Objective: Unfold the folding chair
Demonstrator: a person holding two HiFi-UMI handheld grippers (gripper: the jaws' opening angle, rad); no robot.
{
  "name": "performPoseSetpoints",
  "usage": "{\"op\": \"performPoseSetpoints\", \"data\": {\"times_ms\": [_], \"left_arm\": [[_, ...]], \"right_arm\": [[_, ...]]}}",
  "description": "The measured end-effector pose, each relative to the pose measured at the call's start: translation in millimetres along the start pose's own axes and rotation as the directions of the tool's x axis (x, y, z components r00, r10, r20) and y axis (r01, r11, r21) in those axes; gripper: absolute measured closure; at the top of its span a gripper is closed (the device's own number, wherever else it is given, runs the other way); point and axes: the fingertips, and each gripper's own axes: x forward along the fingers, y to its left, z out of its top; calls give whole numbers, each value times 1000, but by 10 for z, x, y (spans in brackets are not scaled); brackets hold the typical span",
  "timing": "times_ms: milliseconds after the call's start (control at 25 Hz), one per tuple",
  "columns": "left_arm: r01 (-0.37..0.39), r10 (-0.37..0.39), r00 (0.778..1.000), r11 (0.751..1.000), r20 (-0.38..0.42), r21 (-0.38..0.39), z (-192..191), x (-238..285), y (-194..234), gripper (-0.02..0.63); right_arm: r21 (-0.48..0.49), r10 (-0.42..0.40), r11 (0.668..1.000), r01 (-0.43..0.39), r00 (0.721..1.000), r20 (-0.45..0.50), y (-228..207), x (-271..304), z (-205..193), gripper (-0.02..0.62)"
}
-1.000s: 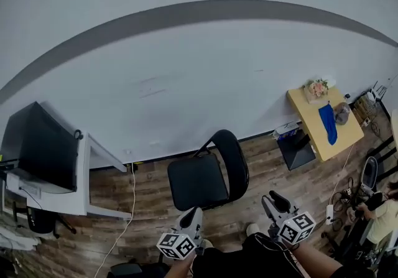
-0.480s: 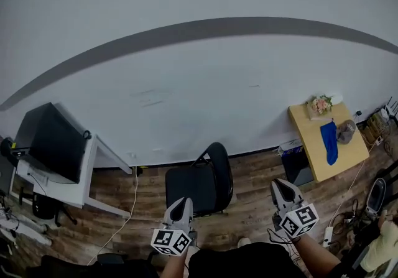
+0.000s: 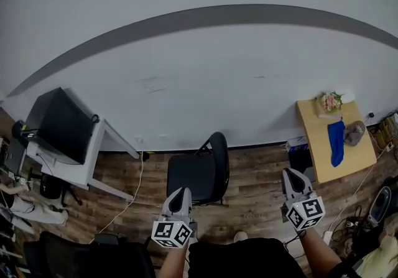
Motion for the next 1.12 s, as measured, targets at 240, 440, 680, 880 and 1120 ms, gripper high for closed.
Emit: {"op": "performPoseSetpoints", "data": {"times_ms": [240,440,680,880,1120], "left_arm": [[-19,19,1000,1000,-2,15,-54,-48,-109,591],[-37,37,999,999,1,7,-114,-114,-141,591],[-45,46,999,999,-6,22,-169,-147,-145,591],[-42,43,999,999,-14,33,-180,-169,-152,591],[-40,40,999,999,-18,29,-204,-227,-100,591]], "right_arm": [[8,-31,999,31,999,-24,-166,-99,-102,594],[-31,-37,999,37,999,-22,-176,-172,-113,595],[-56,-22,998,21,1000,-23,-138,-179,-105,595],[-76,-14,997,11,999,-46,-103,-127,-137,595],[-80,-24,997,19,998,-56,-17,-160,-145,595]]}}
